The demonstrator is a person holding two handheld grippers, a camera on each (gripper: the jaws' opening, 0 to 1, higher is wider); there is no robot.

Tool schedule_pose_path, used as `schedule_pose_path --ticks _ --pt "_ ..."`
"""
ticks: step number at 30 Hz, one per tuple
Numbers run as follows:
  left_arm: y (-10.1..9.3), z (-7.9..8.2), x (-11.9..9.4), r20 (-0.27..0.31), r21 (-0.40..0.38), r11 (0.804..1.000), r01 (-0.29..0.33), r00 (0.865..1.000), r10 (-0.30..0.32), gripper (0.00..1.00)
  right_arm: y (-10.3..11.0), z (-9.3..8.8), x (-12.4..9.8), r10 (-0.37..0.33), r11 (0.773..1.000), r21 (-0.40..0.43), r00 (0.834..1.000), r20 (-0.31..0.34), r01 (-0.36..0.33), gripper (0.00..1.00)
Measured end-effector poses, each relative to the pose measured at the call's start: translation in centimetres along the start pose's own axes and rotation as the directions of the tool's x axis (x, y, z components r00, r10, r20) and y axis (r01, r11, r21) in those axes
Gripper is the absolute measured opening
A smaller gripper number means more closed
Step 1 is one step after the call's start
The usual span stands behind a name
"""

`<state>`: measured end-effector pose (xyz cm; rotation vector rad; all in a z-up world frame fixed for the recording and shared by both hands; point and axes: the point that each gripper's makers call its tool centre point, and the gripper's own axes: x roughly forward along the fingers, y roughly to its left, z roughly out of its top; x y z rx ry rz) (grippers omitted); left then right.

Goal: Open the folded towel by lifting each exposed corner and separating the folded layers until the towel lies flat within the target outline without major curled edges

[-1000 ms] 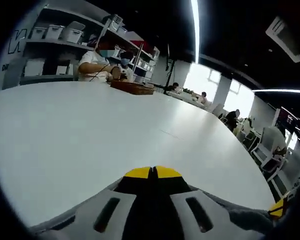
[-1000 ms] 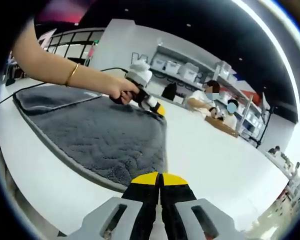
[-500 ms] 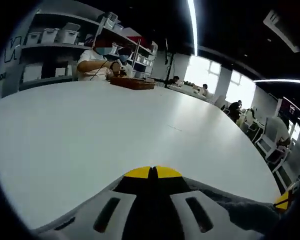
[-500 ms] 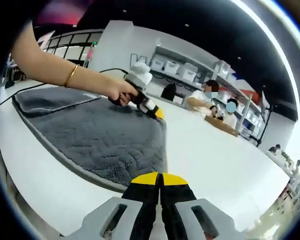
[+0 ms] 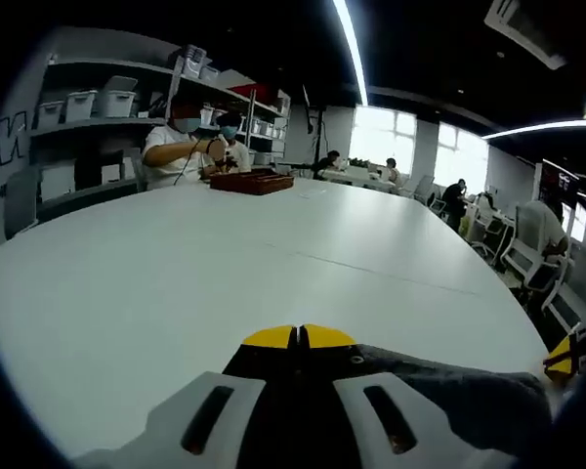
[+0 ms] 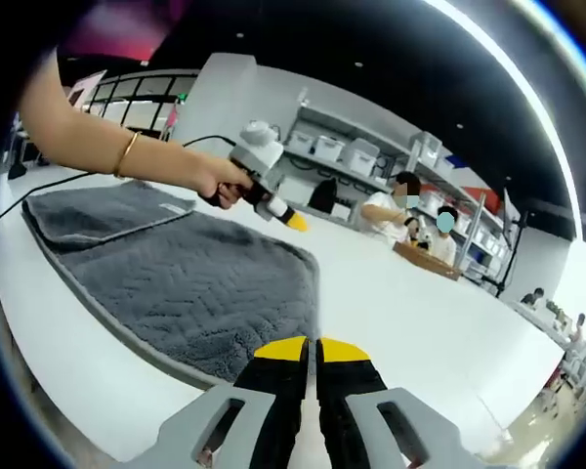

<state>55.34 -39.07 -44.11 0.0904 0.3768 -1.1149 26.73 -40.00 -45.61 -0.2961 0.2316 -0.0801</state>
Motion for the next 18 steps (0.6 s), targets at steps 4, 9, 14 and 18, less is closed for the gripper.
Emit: schedule_pose_path --ticks 4,9,14,18 --pt "0.6 0.0 -1.0 -0.003 0.007 1.0 -0.012 1.0 0.012 0.06 0.9 0.5 0.0 0.036 0.998 0.051 0.999 0.018 -0.037 0.03" --pt "1.5 0.0 -2.3 -0.001 0.021 0.999 -0.027 1.0 0.027 0.11 1.9 1.1 -0.1 0.065 0.995 0.071 0.998 0.026 -0.067 0.06" --pt "2.2 -0.2 -3.5 0.004 0.045 0.997 -0.055 0.998 0.055 0.17 2.6 1.6 -0.3 0.083 0.993 0.084 0.996 0.033 -0.086 0.08" --pt "3.3 -0.4 -4.9 -0.002 0.043 0.996 -0.079 0.997 0.079 0.22 3.7 2.3 -0.3 0.111 0.989 0.094 0.993 0.042 -0.114 0.11"
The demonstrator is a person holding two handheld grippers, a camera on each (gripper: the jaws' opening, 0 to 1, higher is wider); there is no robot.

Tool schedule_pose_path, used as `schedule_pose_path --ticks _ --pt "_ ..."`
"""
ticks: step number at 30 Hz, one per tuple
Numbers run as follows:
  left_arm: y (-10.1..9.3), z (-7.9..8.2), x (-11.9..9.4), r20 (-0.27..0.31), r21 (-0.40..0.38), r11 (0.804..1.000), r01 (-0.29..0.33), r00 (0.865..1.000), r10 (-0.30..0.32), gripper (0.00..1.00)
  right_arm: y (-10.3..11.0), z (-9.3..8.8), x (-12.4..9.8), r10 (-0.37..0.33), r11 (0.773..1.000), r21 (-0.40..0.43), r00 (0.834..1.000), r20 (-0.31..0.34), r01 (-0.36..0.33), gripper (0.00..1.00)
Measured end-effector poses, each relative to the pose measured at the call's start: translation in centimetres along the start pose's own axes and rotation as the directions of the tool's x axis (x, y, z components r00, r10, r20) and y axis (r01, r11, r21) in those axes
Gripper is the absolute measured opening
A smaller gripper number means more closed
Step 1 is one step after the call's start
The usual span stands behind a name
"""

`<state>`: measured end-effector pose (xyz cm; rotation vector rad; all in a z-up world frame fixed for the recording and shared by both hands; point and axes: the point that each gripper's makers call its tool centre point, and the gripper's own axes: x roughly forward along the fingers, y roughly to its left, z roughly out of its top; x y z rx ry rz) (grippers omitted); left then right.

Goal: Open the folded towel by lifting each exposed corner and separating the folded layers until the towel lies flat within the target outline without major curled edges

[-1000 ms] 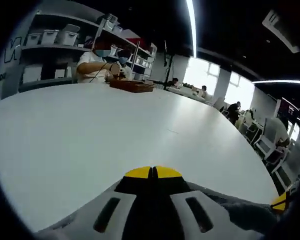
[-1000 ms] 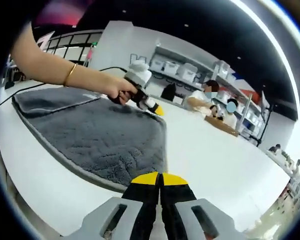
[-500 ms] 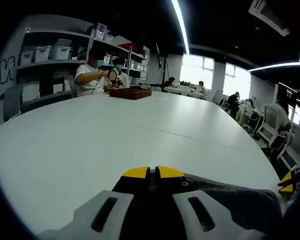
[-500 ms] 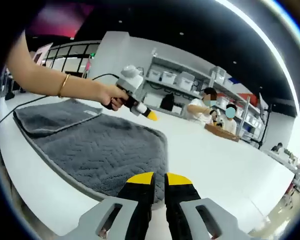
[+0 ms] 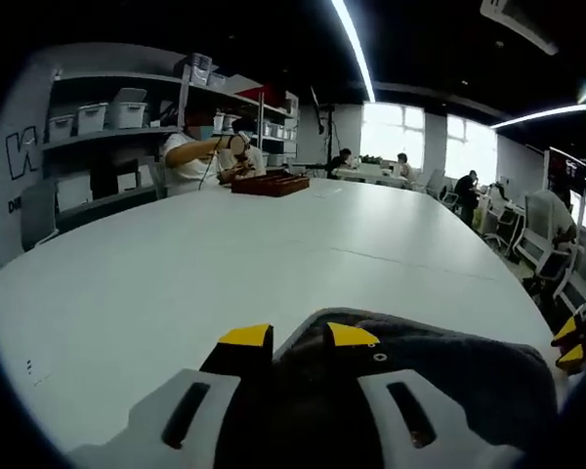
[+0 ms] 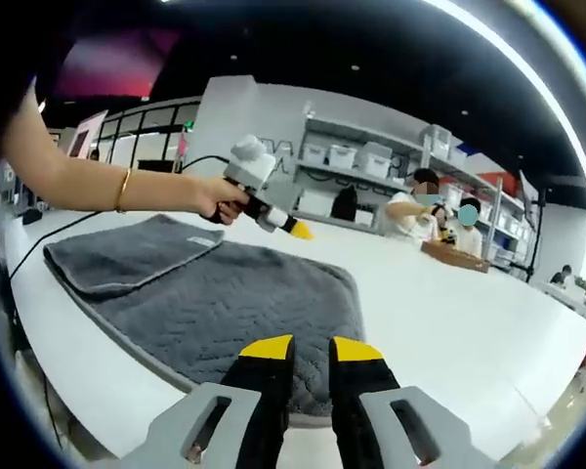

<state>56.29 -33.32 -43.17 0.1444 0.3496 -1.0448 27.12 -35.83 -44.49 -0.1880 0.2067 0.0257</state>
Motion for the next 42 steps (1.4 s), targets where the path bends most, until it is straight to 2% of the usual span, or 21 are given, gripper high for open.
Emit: schedule_pose_path --ticks 7,10,13,18,27,33,38,42 --pt "1.5 0.1 -2.1 0.007 -0.003 1.0 -0.023 1.0 0.023 0.25 1.5 0.9 0.4 0.033 0.999 -0.005 0.999 0.007 -0.033 0.2" --pt "2.3 -0.2 -3.0 0.002 0.013 0.999 -0.042 0.999 0.042 0.25 2.2 1.2 0.5 0.045 0.999 -0.016 0.999 0.009 -0.045 0.2" --pt "3.3 -0.7 -3.8 -0.004 -0.011 0.998 -0.058 0.998 0.058 0.27 3.0 1.5 0.7 0.064 0.998 -0.014 0.998 0.012 -0.064 0.2" --pt "4.5 -1.5 -5.1 -0.018 -0.007 0.997 -0.079 0.997 0.079 0.3 3.8 1.8 0.8 0.082 0.996 -0.022 0.997 0.014 -0.081 0.2" --pt "6.0 -3.1 -7.0 -0.063 0.012 0.995 -0.103 0.993 0.104 0.37 5.1 2.5 0.9 0.105 0.994 -0.024 0.994 0.023 -0.105 0.2" --pt "6.9 -3.5 -8.2 -0.07 0.017 0.994 -0.106 0.992 0.107 0.39 6.4 2.6 1.1 0.132 0.991 -0.029 0.991 0.02 -0.132 0.2" --pt "8.0 -4.3 -10.0 -0.123 0.103 0.99 -0.097 0.986 0.109 0.41 7.0 2.7 1.2 0.148 0.989 -0.032 0.989 0.023 -0.147 0.2" --pt "8.7 -4.4 -10.9 -0.145 0.14 0.986 -0.091 0.983 0.111 0.43 7.3 2.8 1.3 0.158 0.987 -0.034 0.987 0.024 -0.157 0.2"
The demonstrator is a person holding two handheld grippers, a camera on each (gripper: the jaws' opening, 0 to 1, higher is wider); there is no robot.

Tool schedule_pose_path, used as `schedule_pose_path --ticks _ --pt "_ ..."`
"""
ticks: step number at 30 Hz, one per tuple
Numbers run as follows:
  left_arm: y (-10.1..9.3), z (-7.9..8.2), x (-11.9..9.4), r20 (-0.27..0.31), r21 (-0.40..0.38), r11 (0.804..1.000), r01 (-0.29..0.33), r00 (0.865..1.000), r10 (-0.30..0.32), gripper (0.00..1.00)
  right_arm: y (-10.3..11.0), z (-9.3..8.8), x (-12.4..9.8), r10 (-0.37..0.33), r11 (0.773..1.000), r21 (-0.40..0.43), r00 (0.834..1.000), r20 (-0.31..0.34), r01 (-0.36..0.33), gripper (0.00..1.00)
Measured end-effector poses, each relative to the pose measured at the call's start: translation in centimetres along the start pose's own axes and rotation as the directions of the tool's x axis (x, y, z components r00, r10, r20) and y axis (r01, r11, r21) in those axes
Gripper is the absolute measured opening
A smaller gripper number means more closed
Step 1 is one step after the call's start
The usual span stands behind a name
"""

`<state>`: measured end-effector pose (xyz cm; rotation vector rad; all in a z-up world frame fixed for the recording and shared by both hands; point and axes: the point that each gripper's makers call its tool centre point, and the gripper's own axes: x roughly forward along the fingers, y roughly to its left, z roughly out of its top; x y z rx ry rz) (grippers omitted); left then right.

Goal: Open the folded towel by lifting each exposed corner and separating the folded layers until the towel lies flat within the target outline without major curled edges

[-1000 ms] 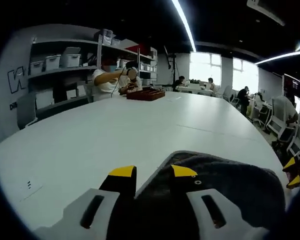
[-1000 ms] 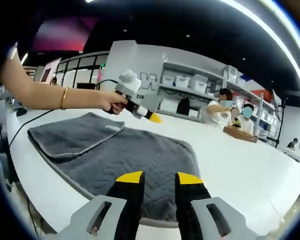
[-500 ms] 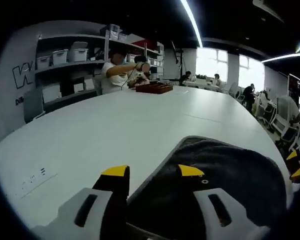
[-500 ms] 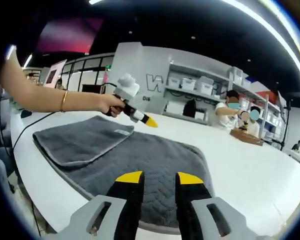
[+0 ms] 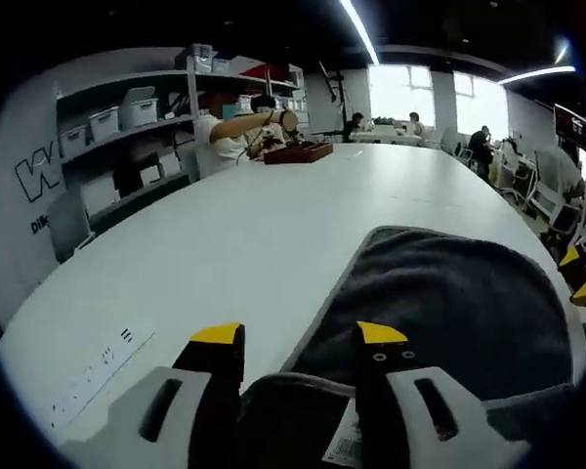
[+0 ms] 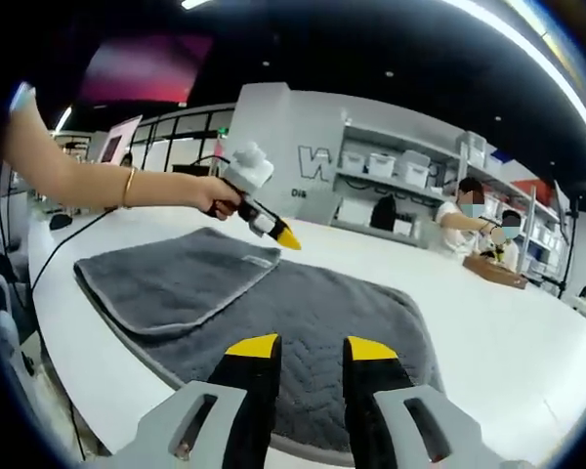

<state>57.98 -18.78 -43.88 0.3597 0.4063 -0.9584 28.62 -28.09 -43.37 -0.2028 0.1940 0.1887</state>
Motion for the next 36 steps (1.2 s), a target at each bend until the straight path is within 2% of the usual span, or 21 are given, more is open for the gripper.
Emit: schedule_pose_path --ticks 7,10,13,14,18,22,24,26,34,36 --pt "0.7 -0.8 -0.7 -0.045 0.055 0.998 0.008 0.999 -0.006 0.42 0.9 0.1 0.1 0.034 0.999 0.001 0.999 -0.002 -0.034 0.21" --pt "0.6 -0.8 -0.9 -0.037 0.14 0.989 0.052 0.998 -0.047 0.41 1.4 0.1 0.0 0.05 0.999 -0.002 0.999 -0.009 -0.05 0.21" --pt "1.4 -1.7 -1.1 -0.079 0.198 0.979 0.053 0.996 -0.038 0.39 1.3 0.0 0.0 0.047 0.999 0.0 0.999 -0.007 -0.047 0.21" --pt "1.3 -1.8 -1.2 -0.083 0.21 0.975 0.069 0.995 -0.052 0.38 1.3 0.0 0.0 0.047 0.999 0.0 0.999 -0.005 -0.047 0.21" --pt "0.8 -2.3 -1.2 -0.13 0.216 0.969 0.117 0.987 -0.09 0.32 1.2 0.0 0.1 0.048 0.999 0.0 0.999 -0.006 -0.048 0.21" --pt "0.5 -2.3 -0.8 -0.131 0.213 0.967 0.139 0.985 -0.113 0.34 1.2 0.0 0.2 0.05 0.999 0.0 0.999 -0.007 -0.05 0.21" --pt "1.1 -3.0 -0.5 -0.179 0.288 0.948 0.136 0.98 -0.086 0.33 1.1 0.1 0.2 0.047 0.999 0.001 0.999 -0.004 -0.047 0.21" --pt "1.2 -3.3 -0.3 -0.192 0.307 0.942 0.138 0.978 -0.081 0.33 1.0 0.1 0.1 0.046 0.999 0.002 0.999 -0.005 -0.046 0.21" --pt "1.4 -3.4 0.5 -0.208 0.3 0.941 0.158 0.973 -0.097 0.33 0.5 0.0 -0.1 0.039 0.999 0.003 0.999 -0.008 -0.039 0.2" --pt "1.4 -3.7 0.7 -0.222 0.308 0.937 0.166 0.97 -0.099 0.29 0.4 0.0 -0.1 0.036 0.999 0.002 0.999 -0.008 -0.036 0.2"
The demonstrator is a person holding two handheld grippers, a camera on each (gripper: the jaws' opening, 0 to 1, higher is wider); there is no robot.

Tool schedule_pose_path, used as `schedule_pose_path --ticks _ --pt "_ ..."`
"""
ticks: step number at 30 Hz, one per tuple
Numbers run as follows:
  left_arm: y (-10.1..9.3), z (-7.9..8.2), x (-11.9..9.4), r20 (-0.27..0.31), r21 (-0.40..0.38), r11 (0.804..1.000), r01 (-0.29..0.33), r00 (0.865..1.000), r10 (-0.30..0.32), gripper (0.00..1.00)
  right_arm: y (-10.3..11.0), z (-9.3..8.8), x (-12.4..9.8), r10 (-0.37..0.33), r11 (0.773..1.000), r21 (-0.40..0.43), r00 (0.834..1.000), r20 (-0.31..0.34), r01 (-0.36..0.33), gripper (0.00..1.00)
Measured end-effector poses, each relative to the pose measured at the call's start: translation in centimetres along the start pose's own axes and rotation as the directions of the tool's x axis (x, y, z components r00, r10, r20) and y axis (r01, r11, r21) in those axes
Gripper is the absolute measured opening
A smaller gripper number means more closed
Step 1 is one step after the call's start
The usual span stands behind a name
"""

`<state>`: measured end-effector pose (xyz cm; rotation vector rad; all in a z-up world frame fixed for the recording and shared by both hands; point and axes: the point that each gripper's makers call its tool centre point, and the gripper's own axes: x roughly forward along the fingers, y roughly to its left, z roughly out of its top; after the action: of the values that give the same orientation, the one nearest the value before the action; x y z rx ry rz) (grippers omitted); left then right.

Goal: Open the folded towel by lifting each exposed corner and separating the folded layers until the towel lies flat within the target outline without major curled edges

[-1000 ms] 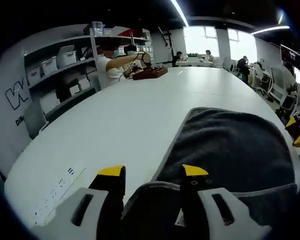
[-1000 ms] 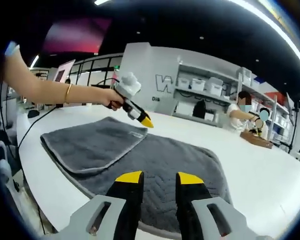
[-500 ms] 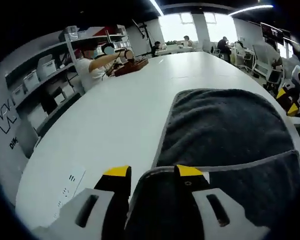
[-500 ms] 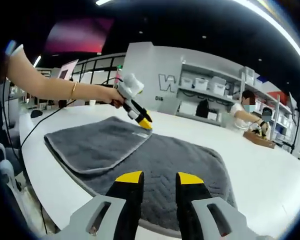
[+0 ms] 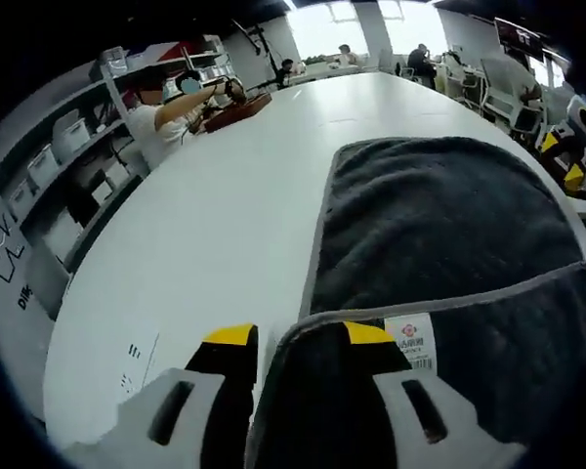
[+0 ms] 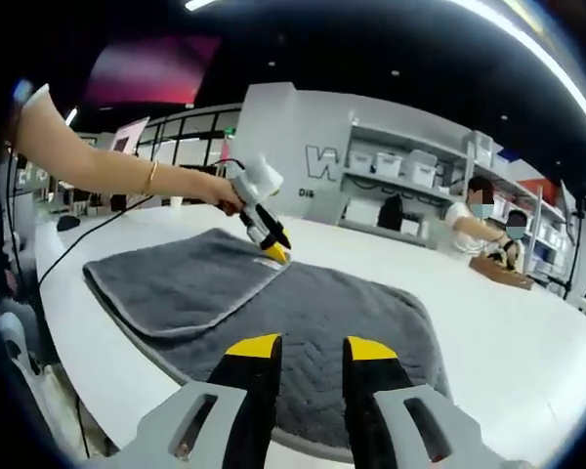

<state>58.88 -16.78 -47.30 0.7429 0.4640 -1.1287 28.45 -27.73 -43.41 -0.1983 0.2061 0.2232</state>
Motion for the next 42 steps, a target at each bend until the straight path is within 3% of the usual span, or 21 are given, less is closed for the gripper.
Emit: schedule_pose_path --ticks 6,16,21,25,28,37,42 --pt "-0.9 -0.6 0.6 0.014 -0.085 0.995 0.056 0.998 -0.055 0.24 -0.5 0.2 -0.1 -0.015 1.0 -0.001 1.0 0.01 0.015 0.2" --pt "-1.2 -0.7 0.4 0.017 -0.11 0.993 0.046 0.999 -0.044 0.19 0.0 -0.1 0.3 0.001 1.0 0.001 1.0 0.005 -0.001 0.2" --pt "-1.5 -0.6 -0.2 0.019 -0.062 0.998 -0.011 1.0 0.012 0.02 0.6 0.0 0.7 0.016 1.0 0.004 1.0 0.007 -0.016 0.19" --pt "-1.0 -0.8 -0.6 0.014 -0.039 0.999 -0.036 0.999 0.037 0.01 0.7 -0.1 0.7 0.019 1.0 -0.001 1.0 0.003 -0.019 0.19" --pt "-0.6 -1.0 -1.1 0.038 -0.137 0.99 -0.035 0.998 0.04 0.01 0.9 -0.2 0.6 0.023 1.0 -0.003 1.0 0.001 -0.023 0.2" --pt "-0.6 -1.0 -2.0 0.063 -0.133 0.989 -0.059 0.996 0.068 0.01 1.3 0.0 0.8 0.031 1.0 -0.006 1.0 0.005 -0.031 0.2" --pt "0.4 -0.3 -3.6 0.108 -0.116 0.986 -0.118 0.985 0.131 0.01 2.3 0.2 1.1 0.055 0.998 -0.002 0.998 0.013 -0.055 0.2"
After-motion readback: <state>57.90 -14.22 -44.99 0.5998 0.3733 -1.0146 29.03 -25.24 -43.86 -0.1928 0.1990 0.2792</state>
